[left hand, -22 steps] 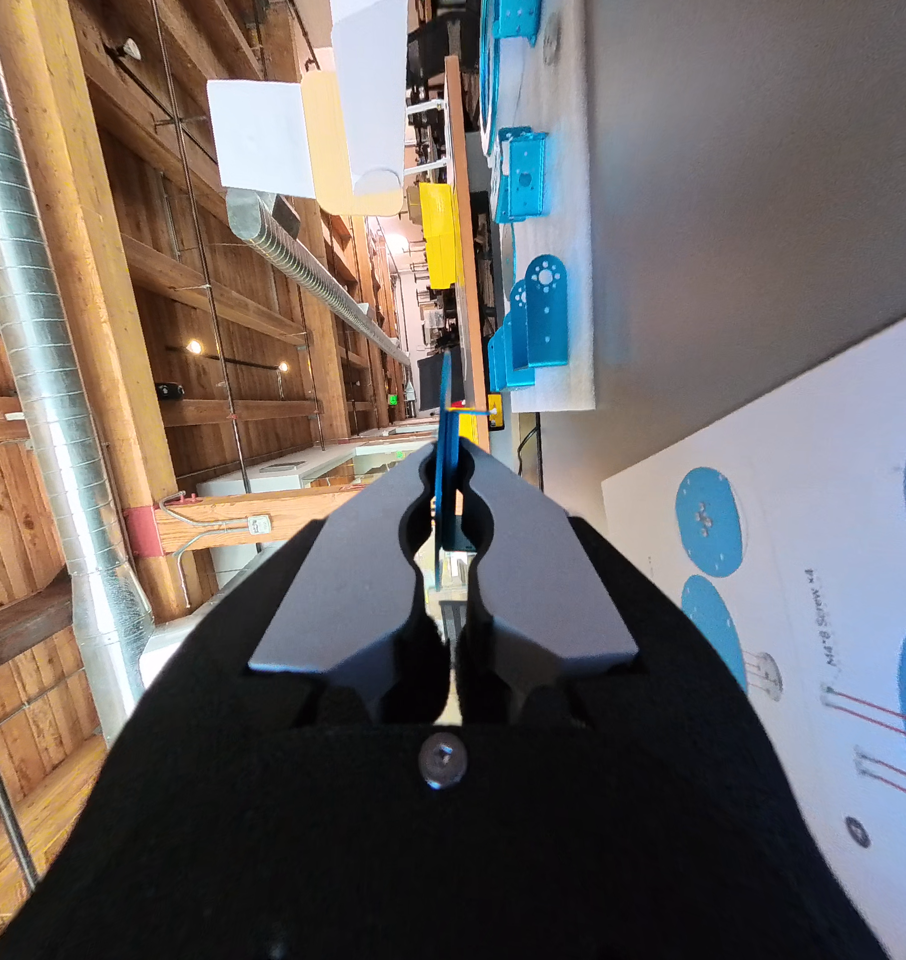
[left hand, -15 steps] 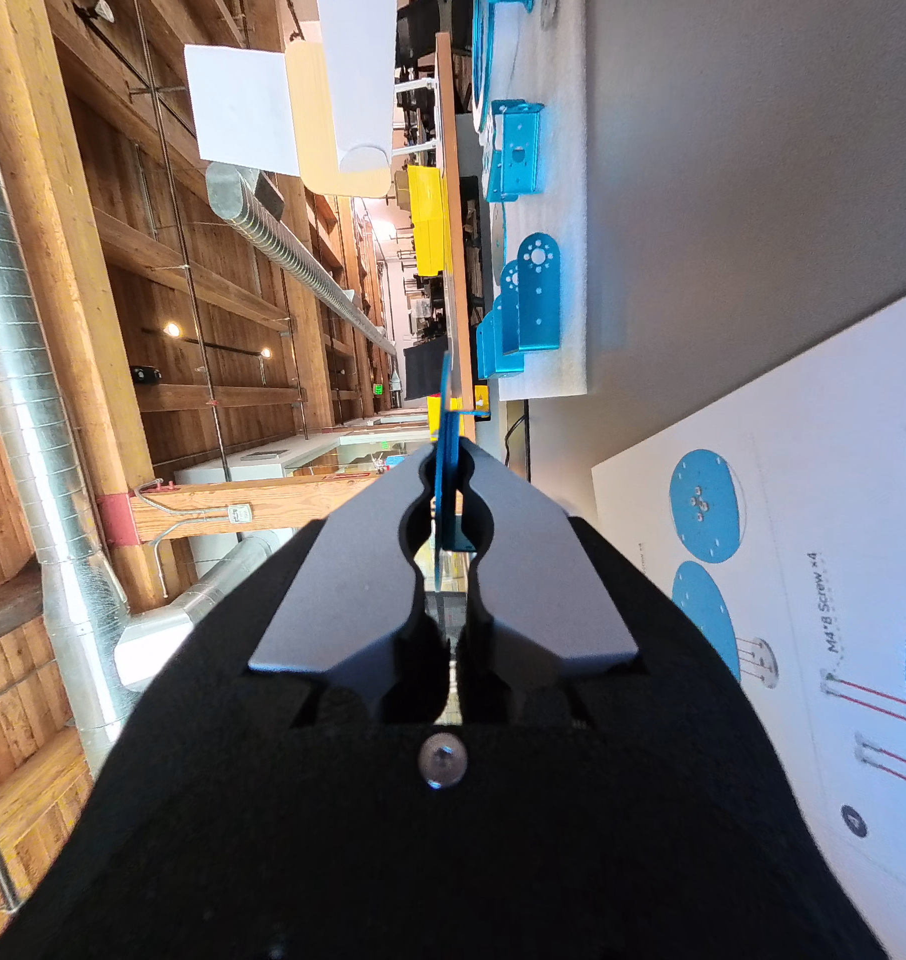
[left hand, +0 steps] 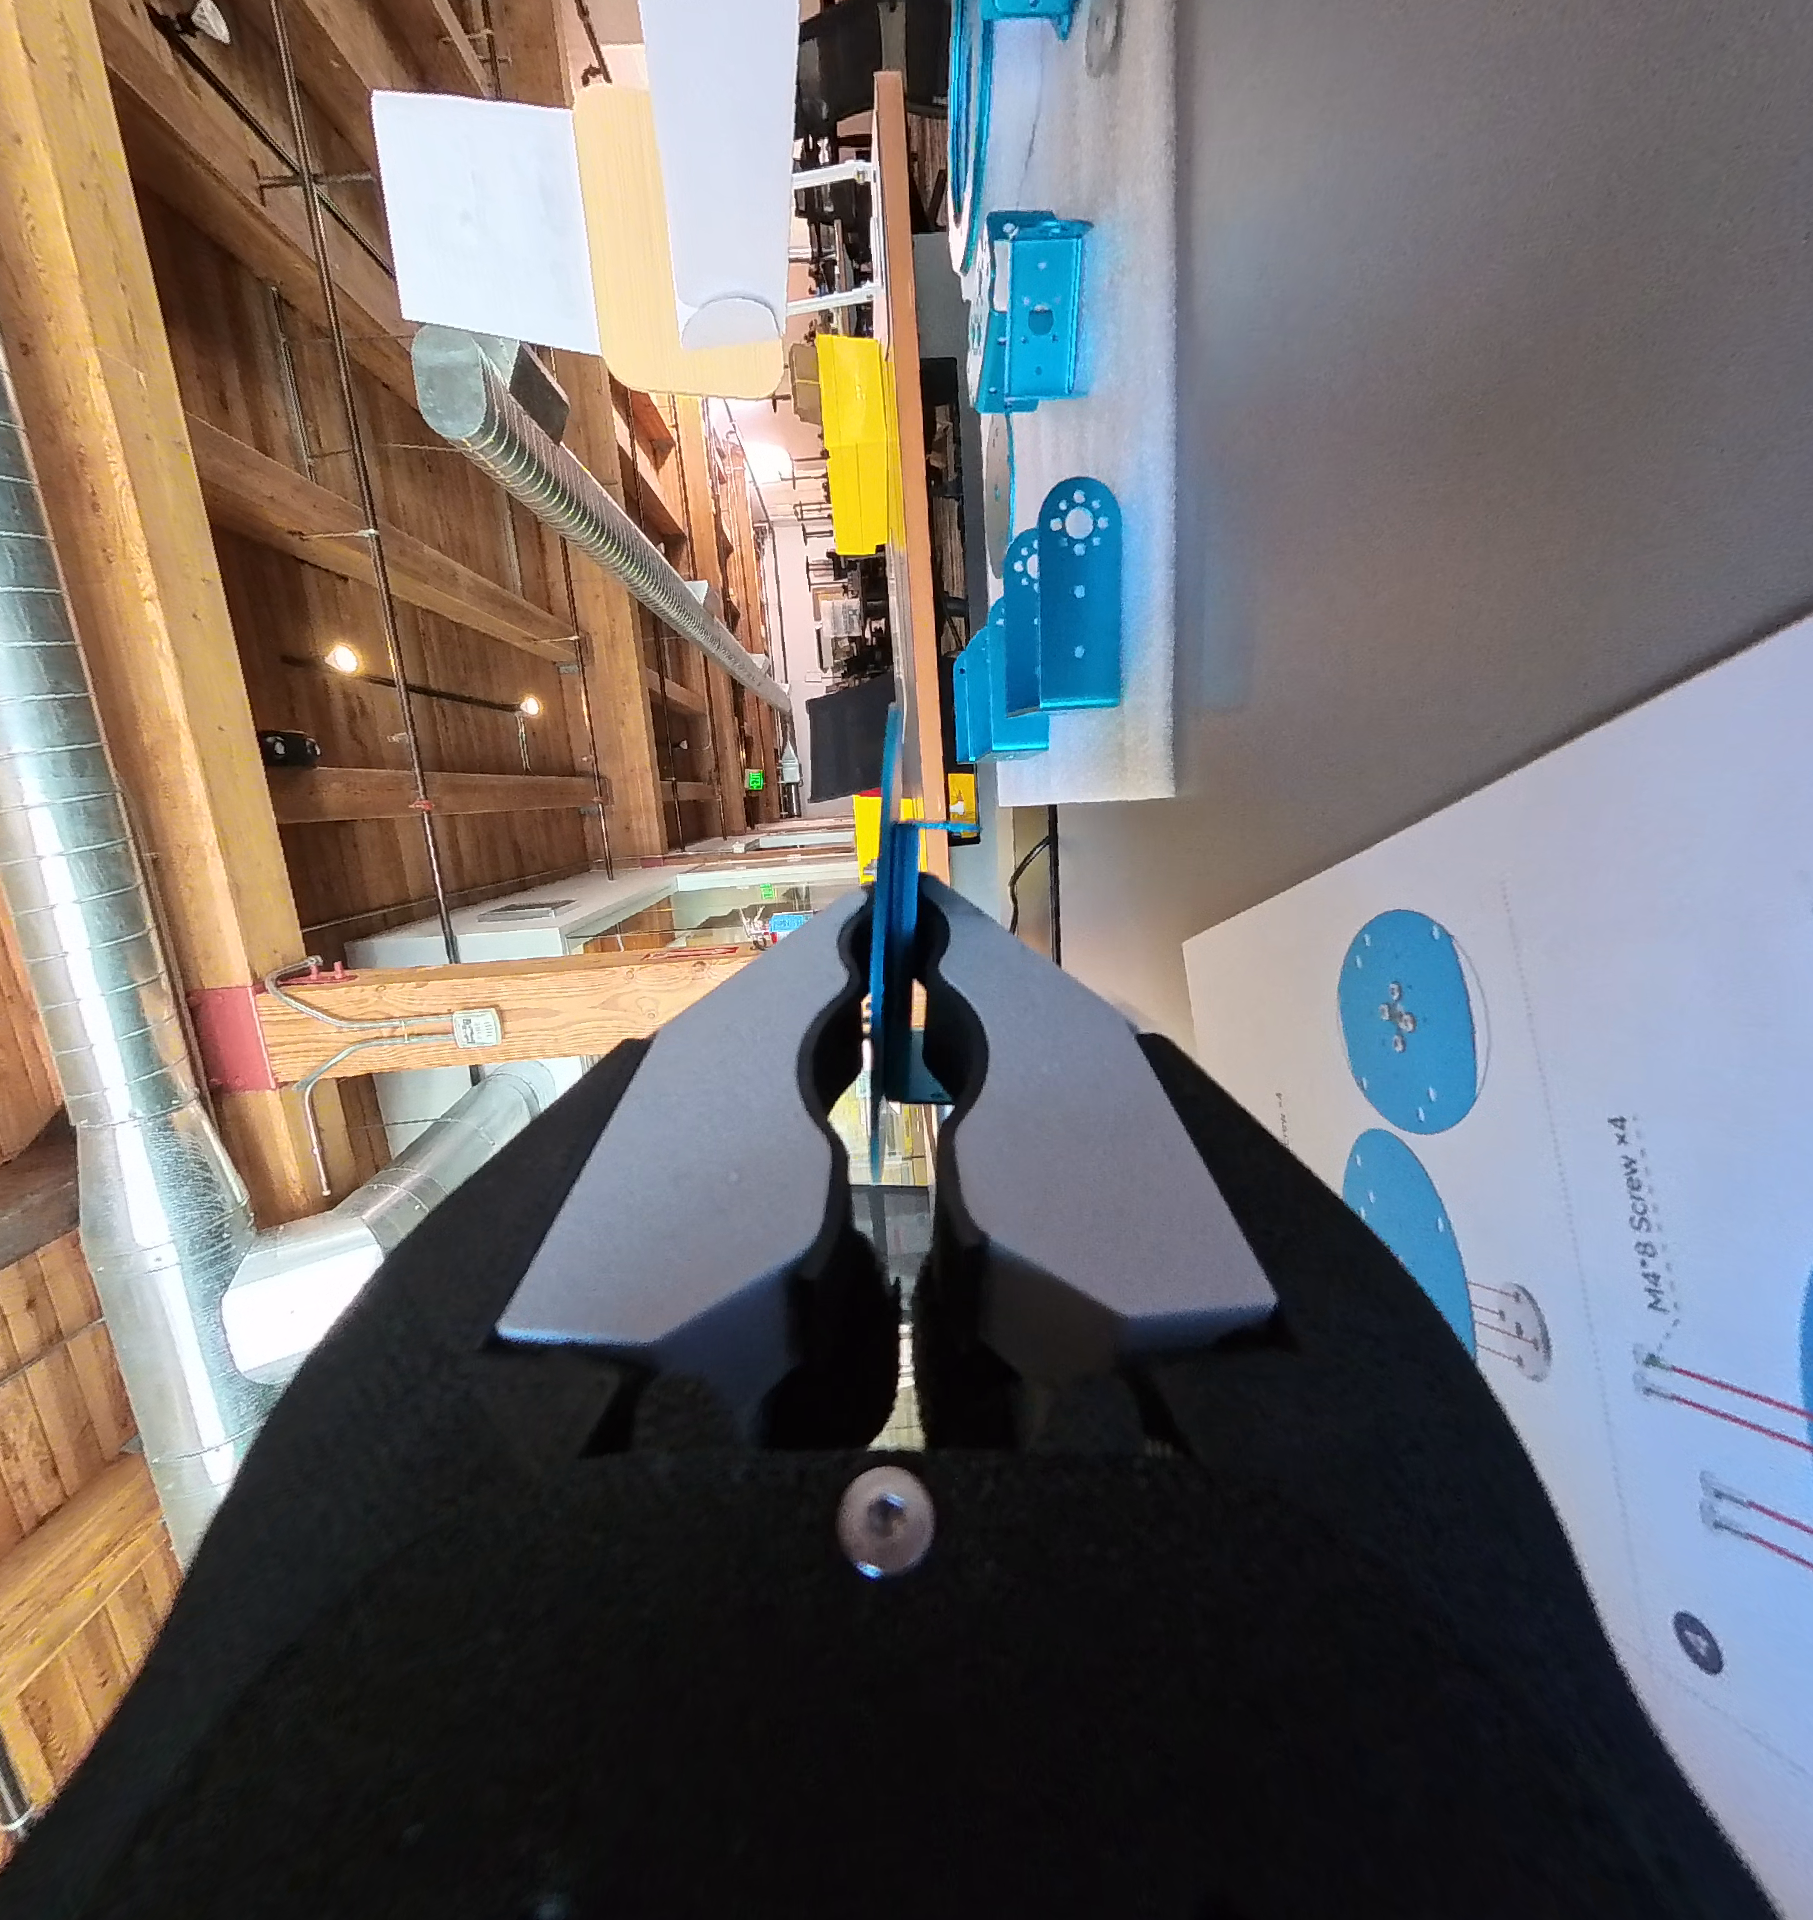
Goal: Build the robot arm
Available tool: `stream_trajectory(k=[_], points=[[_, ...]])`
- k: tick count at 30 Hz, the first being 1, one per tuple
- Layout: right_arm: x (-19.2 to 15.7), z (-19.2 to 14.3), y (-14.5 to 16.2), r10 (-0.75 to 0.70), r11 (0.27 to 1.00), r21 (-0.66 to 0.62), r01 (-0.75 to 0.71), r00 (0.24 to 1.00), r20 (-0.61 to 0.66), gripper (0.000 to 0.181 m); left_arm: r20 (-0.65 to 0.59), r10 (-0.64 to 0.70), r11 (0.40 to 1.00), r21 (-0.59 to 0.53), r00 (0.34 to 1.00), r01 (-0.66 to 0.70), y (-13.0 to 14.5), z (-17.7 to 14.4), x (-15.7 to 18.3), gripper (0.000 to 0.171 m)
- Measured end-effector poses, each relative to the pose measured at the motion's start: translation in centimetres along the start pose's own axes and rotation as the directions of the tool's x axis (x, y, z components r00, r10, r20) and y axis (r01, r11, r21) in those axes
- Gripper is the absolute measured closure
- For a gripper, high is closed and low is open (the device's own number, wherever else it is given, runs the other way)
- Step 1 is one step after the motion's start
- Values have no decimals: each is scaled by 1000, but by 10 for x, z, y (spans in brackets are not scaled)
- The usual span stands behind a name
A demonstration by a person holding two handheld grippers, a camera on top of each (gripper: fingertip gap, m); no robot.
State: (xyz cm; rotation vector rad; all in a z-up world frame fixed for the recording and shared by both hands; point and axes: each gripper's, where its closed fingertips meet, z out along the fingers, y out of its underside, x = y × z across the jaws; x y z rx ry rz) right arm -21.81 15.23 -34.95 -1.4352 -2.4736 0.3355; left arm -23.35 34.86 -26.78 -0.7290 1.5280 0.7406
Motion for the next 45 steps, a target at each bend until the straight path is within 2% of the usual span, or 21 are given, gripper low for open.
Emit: stream_trajectory(k=[6, 11, 20, 24, 26, 31, 33, 35, 38, 39, 41, 43, 45], points=[[8, -8, 9, 16, 1000, -11, -16, 1000, -25, 179, -6, 2, 1000, 4, 1000, -2, -1, 0, 2, 170], [17, -34, 16, 30, 1000, -2, -31, 995, -91, 179, -5, -8, 999, 34, 1000, 8, -11, -2, 1, 170], [51, -116, 56, 176, 983, 98, -154, 942, -285, 181, -27, -22, 968, 248, 999, 28, -94, -17, 10, 170], [55, -116, 65, 217, 971, 154, -182, 943, -253, 181, -24, -23, 953, 302, 999, 29, -116, -23, 10, 170], [59, -108, 76, 230, 972, 113, -208, 941, -250, 181, -44, -26, 949, 313, 999, 39, -121, -24, 13, 170], [57, -96, 76, 254, 962, 151, -228, 950, -182, 181, -67, -40, 945, 322, 997, 59, -123, -23, 18, 170], [60, -95, 81, 255, 964, 129, -232, 947, -198, 181, -72, -27, 946, 321, 997, 49, -124, -23, 20, 170], [68, -107, 99, 265, 964, 65, -257, 924, -276, 181, -77, -7, 948, 318, 997, 31, -122, -23, 22, 170], [74, -136, 121, 338, 941, 107, -321, 872, -355, 181, -91, 29, 953, 304, 995, 0, -115, -23, 27, 170], [75, -138, 134, 374, 927, 108, -360, 851, -369, 181, -106, 36, 956, 295, 994, -4, -112, -22, 29, 170], [82, -129, 178, 398, 903, 21, -429, 817, -418, 177, -123, 29, 966, 259, 992, 3, -100, -17, 31, 170], [89, -114, 194, 464, 877, 65, -475, 806, -368, 176, -131, 22, 977, 214, 991, 7, -84, -12, 30, 170], [88, -97, 176, 531, 847, 169, -504, 822, -206, 170, -111, 34, 988, 150, 993, -17, -61, -8, 24, 170]])
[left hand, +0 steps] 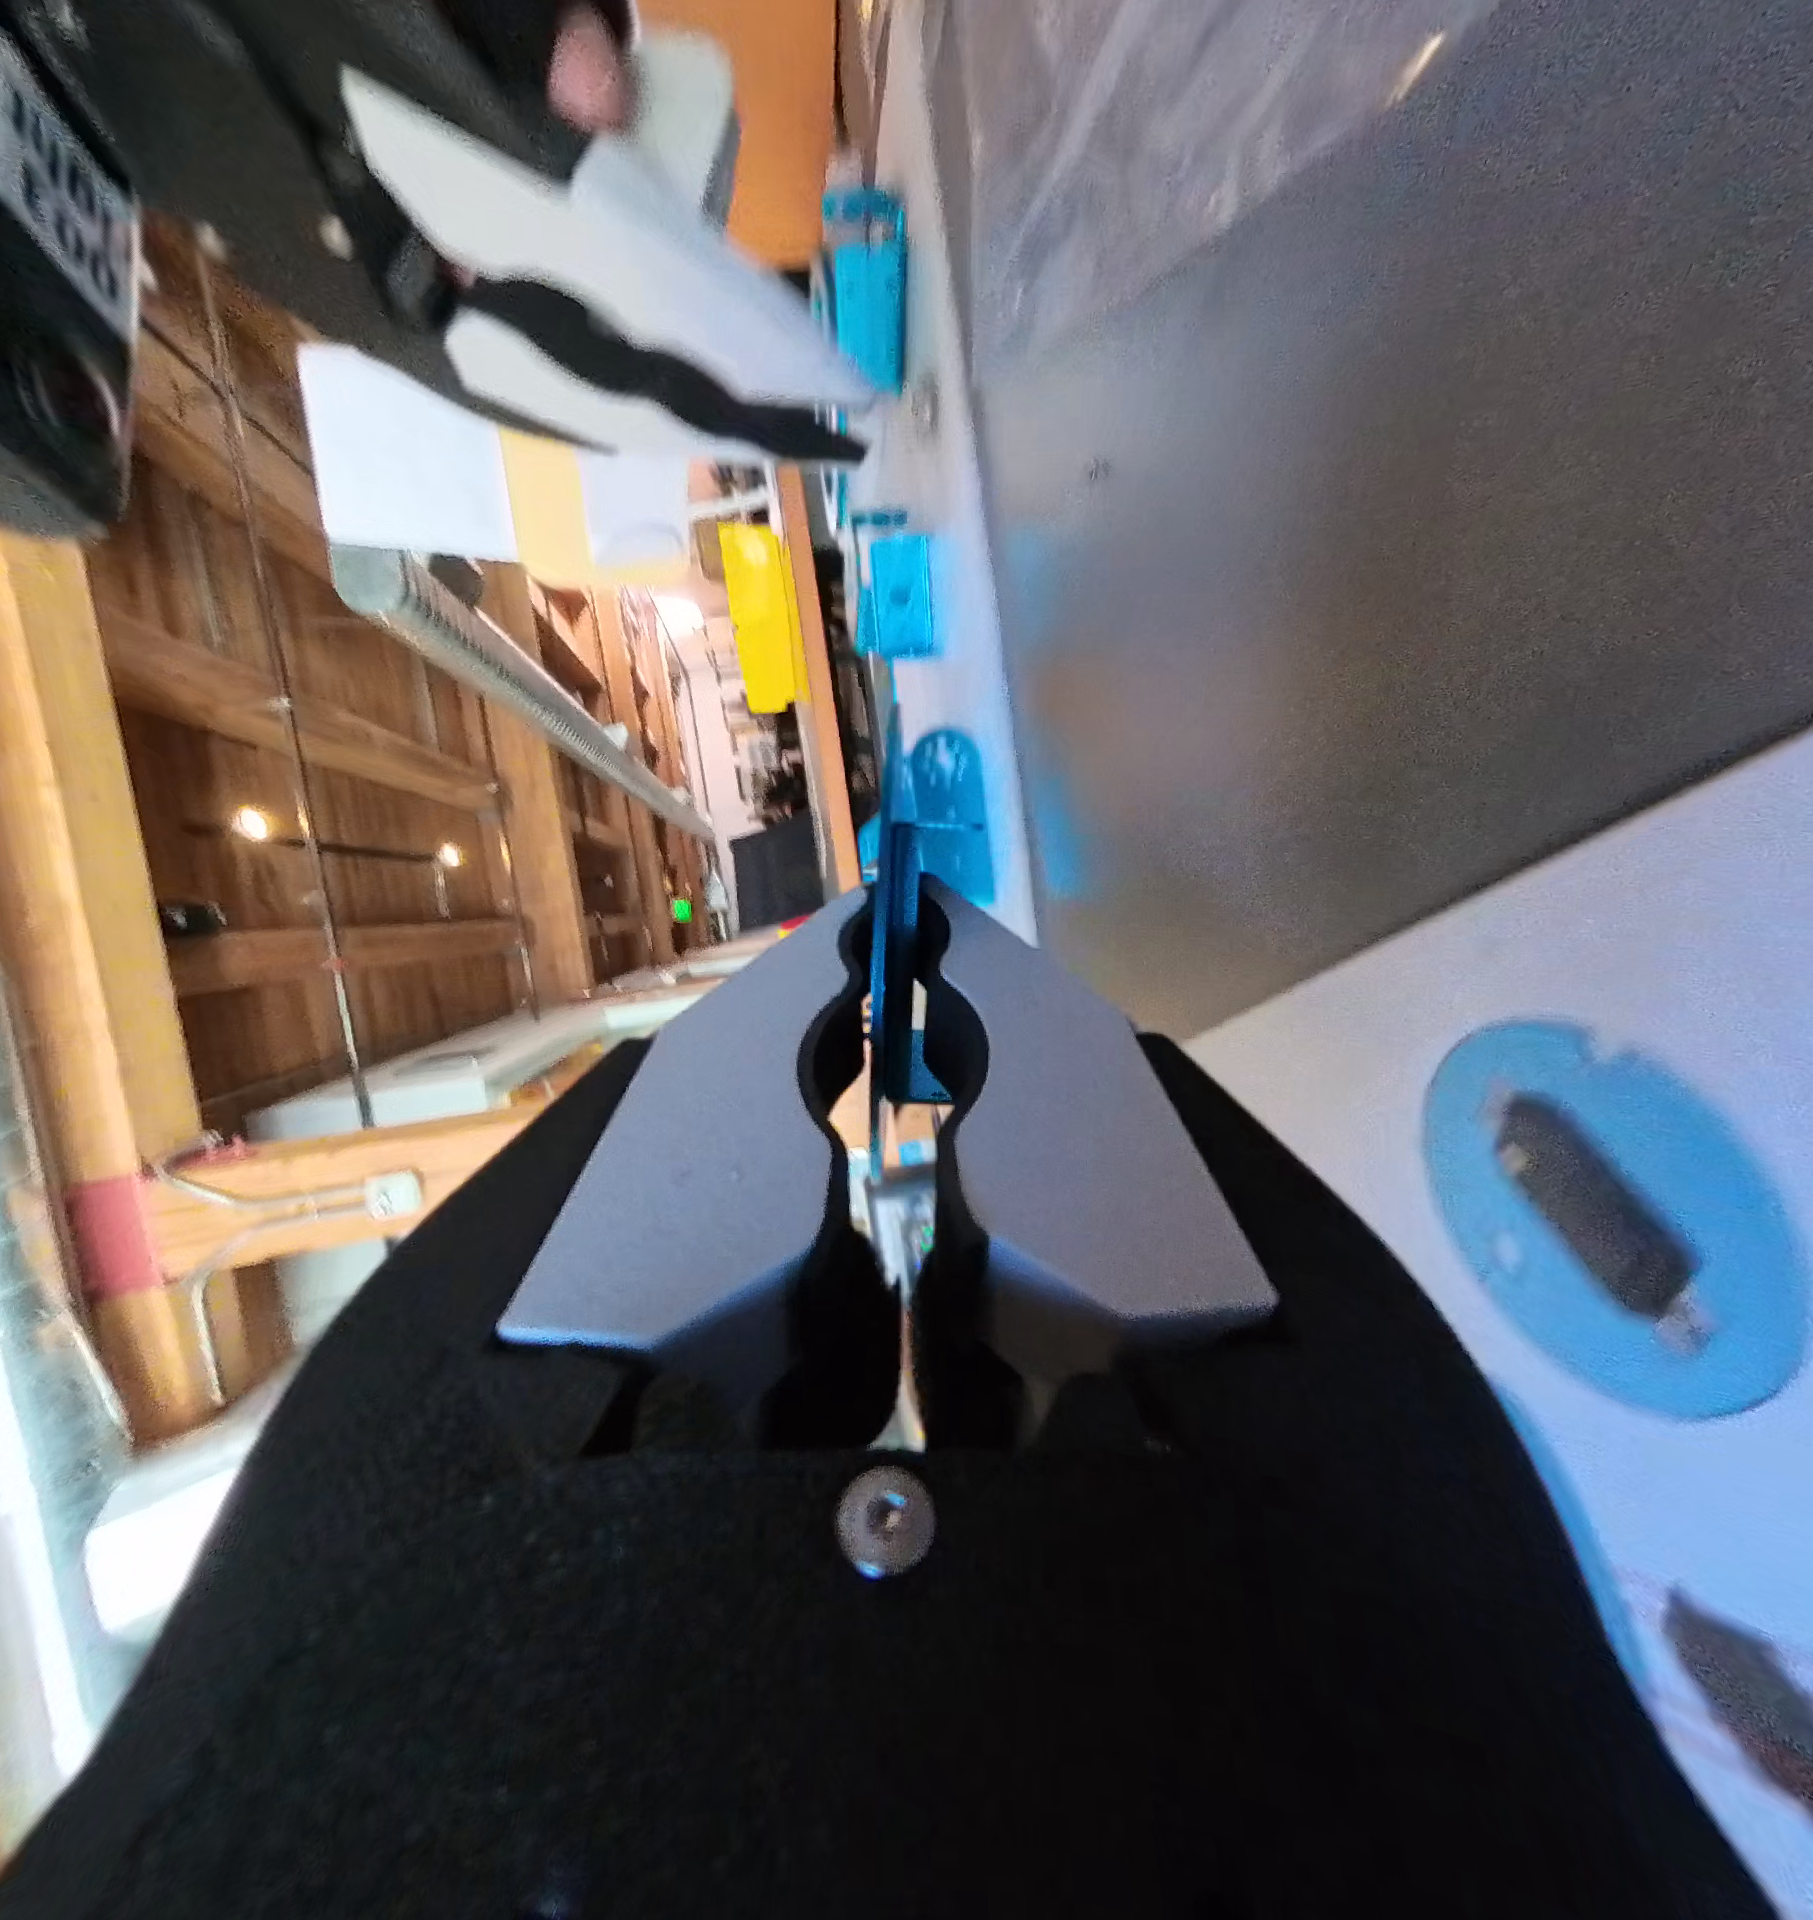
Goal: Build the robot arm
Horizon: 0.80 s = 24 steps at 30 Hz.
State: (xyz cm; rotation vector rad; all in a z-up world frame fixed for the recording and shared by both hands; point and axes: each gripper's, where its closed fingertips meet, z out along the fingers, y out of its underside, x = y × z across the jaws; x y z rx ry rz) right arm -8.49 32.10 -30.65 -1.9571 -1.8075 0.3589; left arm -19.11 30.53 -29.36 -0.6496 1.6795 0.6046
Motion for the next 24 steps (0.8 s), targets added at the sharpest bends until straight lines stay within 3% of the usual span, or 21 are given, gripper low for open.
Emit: stream_trajectory(k=[4, 8, 24], points=[[-12, 28, -7, -121, 987, -108, 121, 993, 9, 159, -15, -134, 990, -45, 991, 133, 27, 0, -5, 170], [-18, 44, -6, -175, 961, -206, 182, 983, 48, 164, -26, -63, 995, -75, 998, 61, 30, 2, 1, 170], [-24, 53, -10, -165, 971, -159, 180, 981, 105, 179, -32, -65, 997, -52, 997, 64, 20, 3, 2, 170]])
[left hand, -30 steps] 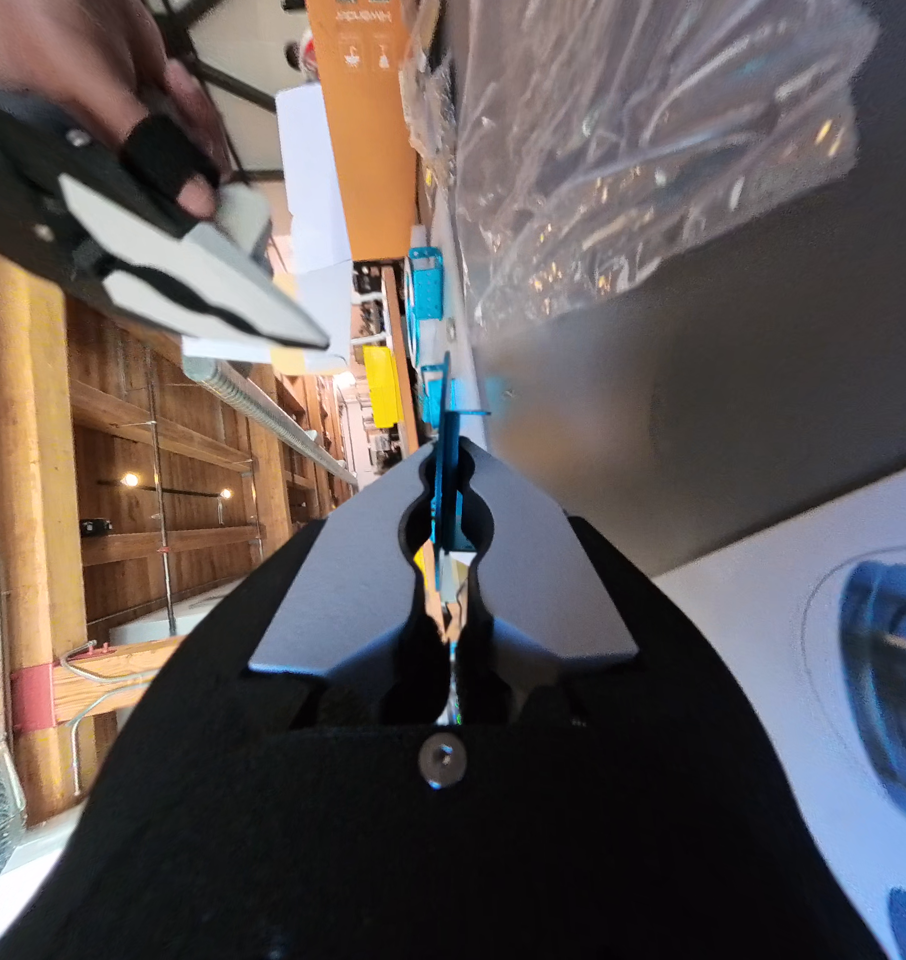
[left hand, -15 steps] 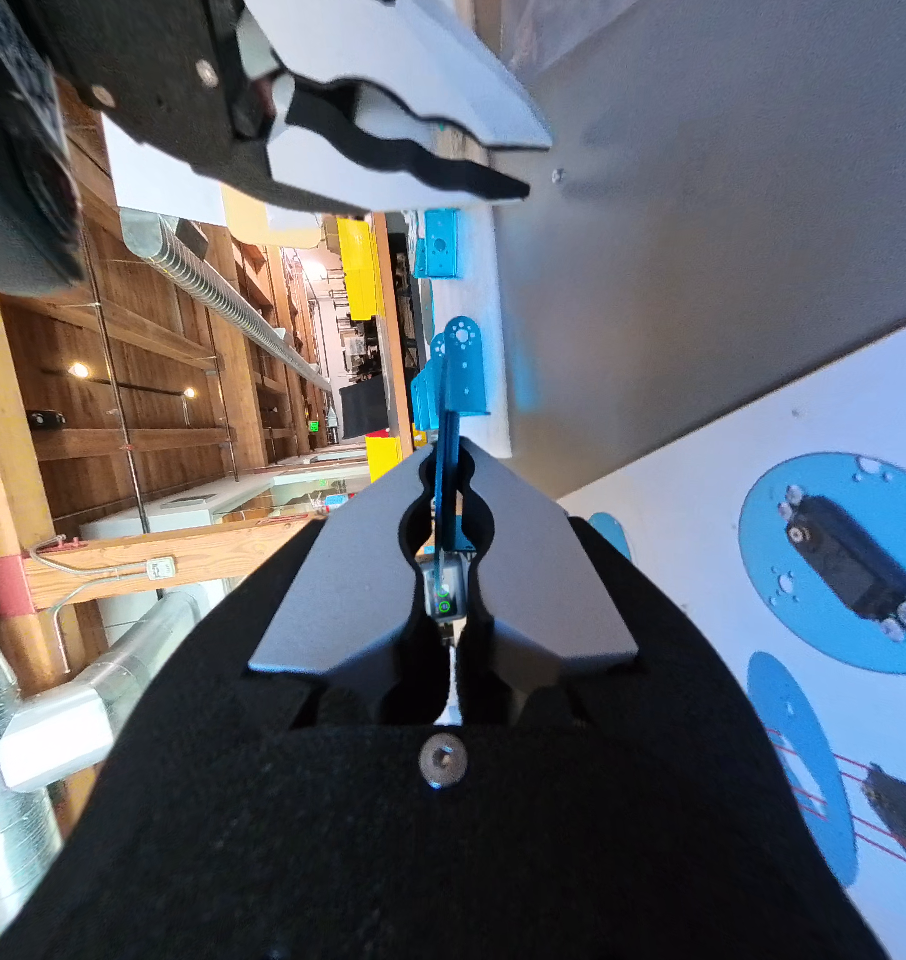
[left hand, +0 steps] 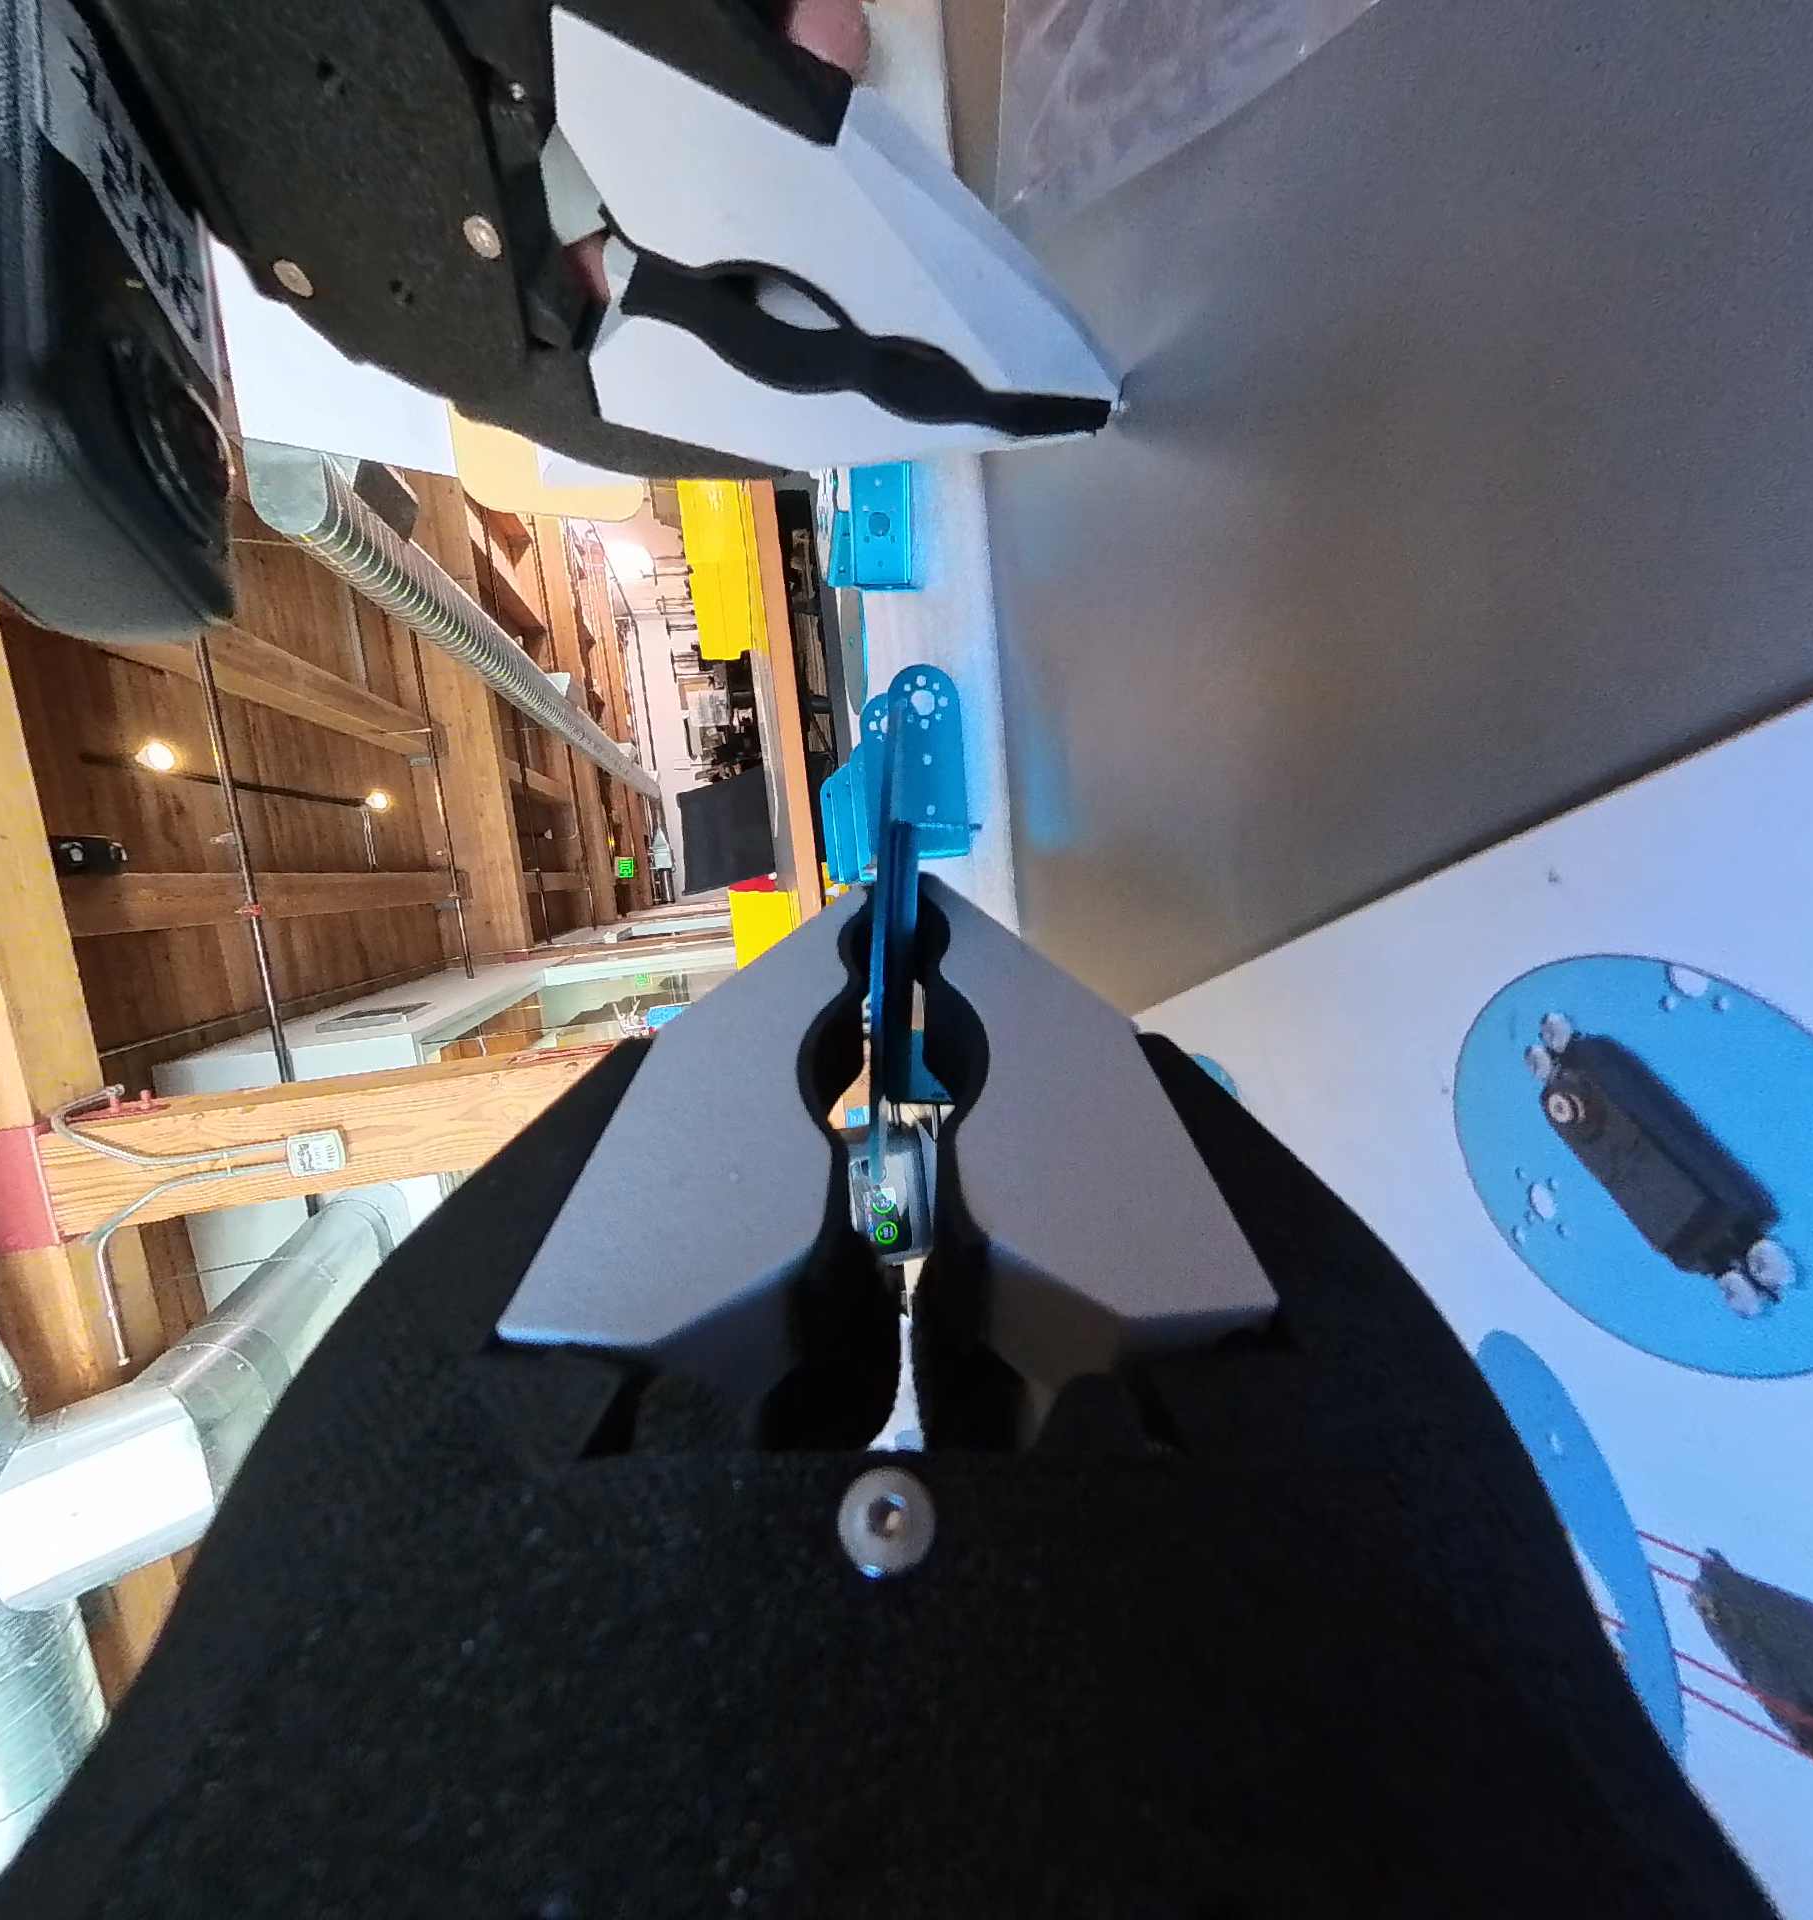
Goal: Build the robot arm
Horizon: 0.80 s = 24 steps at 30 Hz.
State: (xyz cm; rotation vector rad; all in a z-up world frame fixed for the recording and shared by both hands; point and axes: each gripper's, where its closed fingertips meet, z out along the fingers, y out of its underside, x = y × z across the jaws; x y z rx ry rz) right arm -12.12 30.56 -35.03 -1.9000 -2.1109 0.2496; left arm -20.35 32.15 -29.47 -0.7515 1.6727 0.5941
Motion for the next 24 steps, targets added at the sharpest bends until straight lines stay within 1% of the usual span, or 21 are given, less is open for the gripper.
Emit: stream_trajectory(k=[4, 8, 11, 13, 14, 17, 20, 22, 24], points=[[0, 0, 0, 11, 1000, 29, -11, 1000, 23, 179, -3, 3, 1000, 11, 1000, -3, -5, 0, 2, 170], [0, -1, -1, -1, 999, 41, 0, 1000, 26, 181, -23, -2, 999, 38, 1000, 3, -15, 1, 8, 170], [1, -7, -4, -4, 998, 62, 3, 1000, 19, 181, -44, 10, 999, 52, 999, -8, -22, 4, 16, 170], [3, -11, -2, -3, 999, 50, 4, 1000, -5, 181, -51, 28, 998, 53, 998, -25, -24, 5, 20, 170], [0, -13, -3, 0, 999, 52, -1, 1000, 8, 181, -52, 34, 998, 51, 998, -31, -24, 5, 20, 170], [-26, -13, -18, -16, 997, 79, 9, 996, 92, 175, -46, 27, 999, 40, 999, -26, -20, 4, 17, 170], [-63, -7, -33, -121, 991, 72, 112, 983, 137, 172, -38, 34, 999, 18, 999, -33, -10, 3, 13, 170], [-81, -5, -43, -201, 978, 79, 193, 973, 114, 171, -39, 48, 999, -1, 998, -48, -2, 2, 12, 170], [-81, 1, -48, -260, 965, 50, 258, 965, 43, 175, -39, 49, 999, -18, 998, -50, 4, 2, 10, 170]])
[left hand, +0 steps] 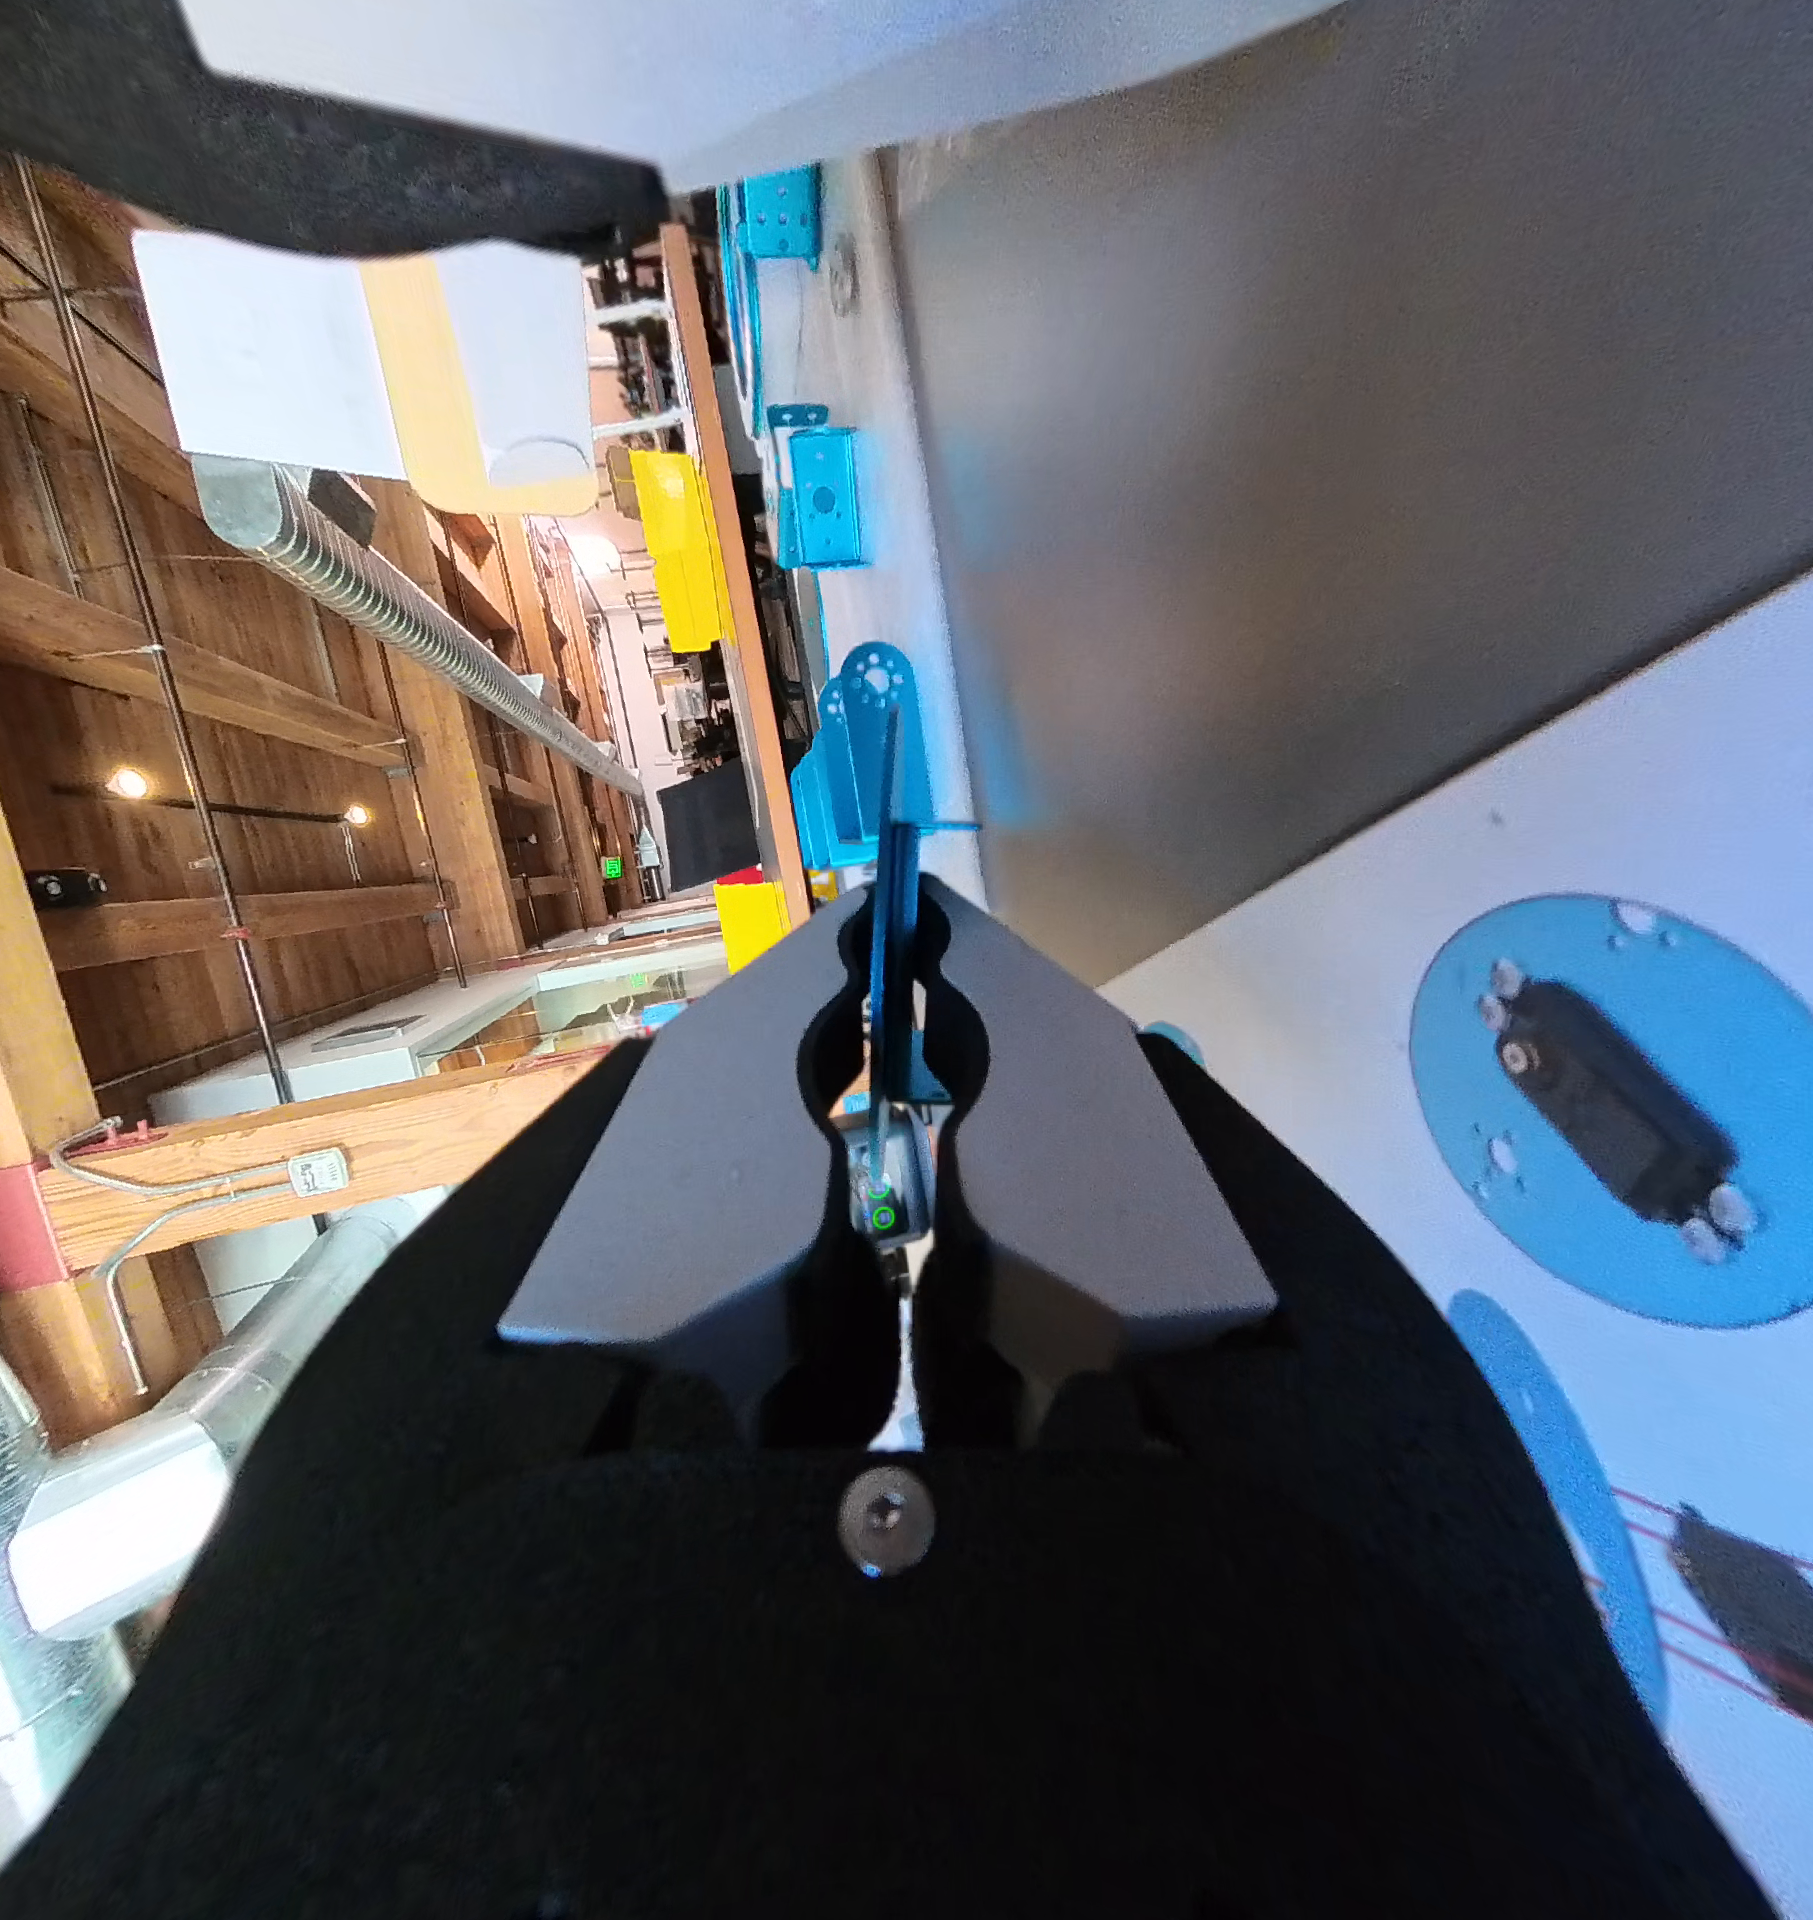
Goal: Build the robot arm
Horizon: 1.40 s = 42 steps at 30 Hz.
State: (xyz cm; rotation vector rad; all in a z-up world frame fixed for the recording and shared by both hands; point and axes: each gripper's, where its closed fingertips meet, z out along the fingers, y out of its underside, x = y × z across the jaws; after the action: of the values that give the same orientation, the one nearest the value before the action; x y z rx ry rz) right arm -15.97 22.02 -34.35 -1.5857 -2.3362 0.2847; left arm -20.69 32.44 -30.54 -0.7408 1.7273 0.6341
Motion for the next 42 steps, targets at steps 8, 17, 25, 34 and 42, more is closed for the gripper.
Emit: stream_trajectory(k=[8, 17, 25, 34, 42], points=[[2, 3, -5, 4, 999, -38, -2, 999, 53, 175, -3, -8, 1000, 2, 1000, 8, -1, -1, -1, 170], [9, 0, -3, -25, 987, -158, 31, 999, 38, 175, -5, -14, 1000, -14, 1000, 14, 4, -1, -1, 170], [8, 4, 1, -27, 978, -208, 37, 998, 54, 174, -18, -18, 999, -29, 1000, 17, 10, 0, 1, 170], [7, 8, 1, -18, 979, -202, 32, 997, 70, 177, -20, -15, 999, -28, 1000, 14, 9, 0, 1, 170], [6, 9, 0, -4, 982, -186, 21, 996, 92, 179, -22, -18, 999, -34, 1000, 17, 10, 1, 2, 170]])
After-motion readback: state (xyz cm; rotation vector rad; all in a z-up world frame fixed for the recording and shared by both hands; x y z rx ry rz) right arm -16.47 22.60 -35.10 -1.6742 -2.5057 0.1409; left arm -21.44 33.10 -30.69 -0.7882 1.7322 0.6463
